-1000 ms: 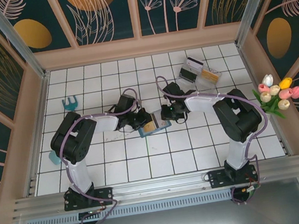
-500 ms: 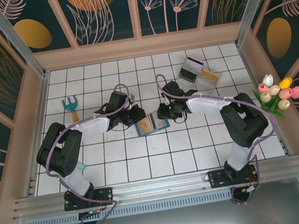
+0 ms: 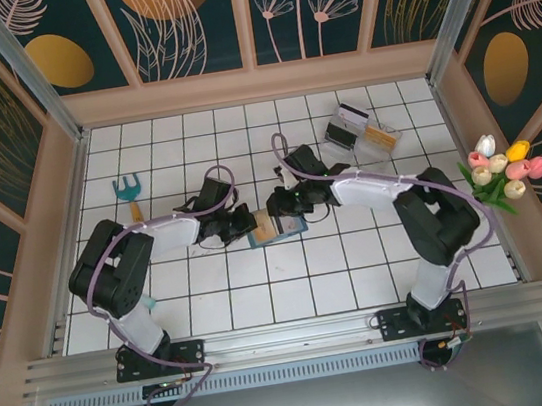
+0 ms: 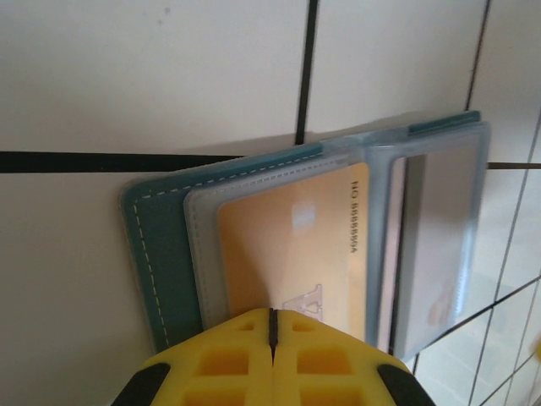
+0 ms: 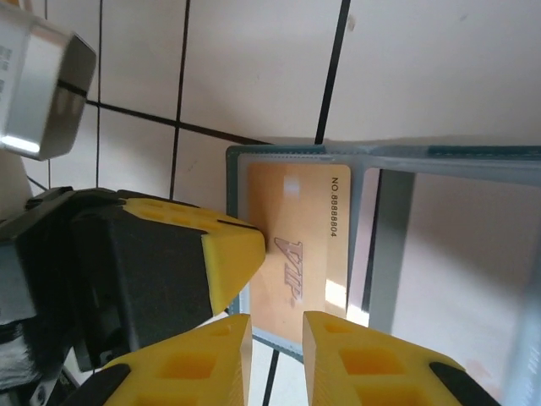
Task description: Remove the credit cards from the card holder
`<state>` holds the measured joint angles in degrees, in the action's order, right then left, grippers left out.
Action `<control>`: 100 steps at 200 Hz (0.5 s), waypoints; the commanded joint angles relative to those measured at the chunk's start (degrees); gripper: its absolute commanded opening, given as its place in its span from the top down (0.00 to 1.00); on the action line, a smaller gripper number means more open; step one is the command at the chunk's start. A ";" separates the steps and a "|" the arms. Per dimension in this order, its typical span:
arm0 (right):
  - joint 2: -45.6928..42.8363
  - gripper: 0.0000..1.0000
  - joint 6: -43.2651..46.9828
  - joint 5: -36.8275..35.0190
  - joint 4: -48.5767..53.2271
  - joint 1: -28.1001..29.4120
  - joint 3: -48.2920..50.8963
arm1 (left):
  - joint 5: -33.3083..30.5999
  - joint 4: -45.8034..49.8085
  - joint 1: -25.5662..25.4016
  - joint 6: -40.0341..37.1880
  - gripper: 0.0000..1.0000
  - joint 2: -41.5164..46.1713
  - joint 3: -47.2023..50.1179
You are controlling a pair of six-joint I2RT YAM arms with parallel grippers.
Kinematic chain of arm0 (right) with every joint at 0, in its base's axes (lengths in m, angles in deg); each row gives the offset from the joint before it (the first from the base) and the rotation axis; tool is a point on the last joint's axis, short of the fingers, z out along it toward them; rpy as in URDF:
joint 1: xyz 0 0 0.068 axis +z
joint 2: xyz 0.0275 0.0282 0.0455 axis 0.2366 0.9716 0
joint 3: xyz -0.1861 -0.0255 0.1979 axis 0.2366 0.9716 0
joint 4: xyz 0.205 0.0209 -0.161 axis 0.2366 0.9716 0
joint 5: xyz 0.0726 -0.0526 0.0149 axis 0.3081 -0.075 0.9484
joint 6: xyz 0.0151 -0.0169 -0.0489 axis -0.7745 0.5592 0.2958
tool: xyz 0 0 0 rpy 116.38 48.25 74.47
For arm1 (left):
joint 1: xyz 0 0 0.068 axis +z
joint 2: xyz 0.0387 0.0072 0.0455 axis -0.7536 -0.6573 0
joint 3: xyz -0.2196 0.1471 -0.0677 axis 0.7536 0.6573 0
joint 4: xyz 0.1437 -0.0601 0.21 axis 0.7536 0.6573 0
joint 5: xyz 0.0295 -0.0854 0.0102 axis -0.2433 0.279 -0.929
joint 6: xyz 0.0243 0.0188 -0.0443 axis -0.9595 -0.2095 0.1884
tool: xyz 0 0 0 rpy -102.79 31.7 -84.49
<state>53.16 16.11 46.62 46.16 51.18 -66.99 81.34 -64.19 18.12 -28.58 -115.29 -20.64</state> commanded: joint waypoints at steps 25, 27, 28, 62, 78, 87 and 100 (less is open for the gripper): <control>6.85 0.77 1.64 3.77 -1.25 -0.83 -3.61 | -3.17 3.60 0.13 -1.68 1.00 -2.19 0.72; 6.97 0.77 1.59 3.71 -1.21 -0.91 -3.61 | -3.20 3.69 0.12 -1.69 1.00 -2.20 0.72; 7.08 0.77 1.57 3.69 -1.17 -0.96 -3.66 | -3.21 3.72 0.11 -1.69 1.00 -2.26 0.72; 9.70 0.78 3.32 0.00 2.74 -1.33 -5.55 | -3.73 4.53 0.21 -2.05 1.00 -2.84 1.37; 11.01 0.77 3.78 -0.61 3.65 -1.28 -5.63 | -3.91 4.54 0.29 -2.14 1.00 -2.69 1.76; 11.67 0.77 4.16 -0.53 4.14 -1.35 -5.64 | -3.92 4.54 0.37 -2.20 1.00 -2.56 1.94; 12.50 0.76 4.68 -0.98 4.88 -1.20 -5.72 | -3.81 4.36 0.46 -2.18 1.00 -2.51 2.13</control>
<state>63.01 18.49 47.76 47.73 50.16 -71.91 81.17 -64.34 18.14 -29.48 -115.53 -20.69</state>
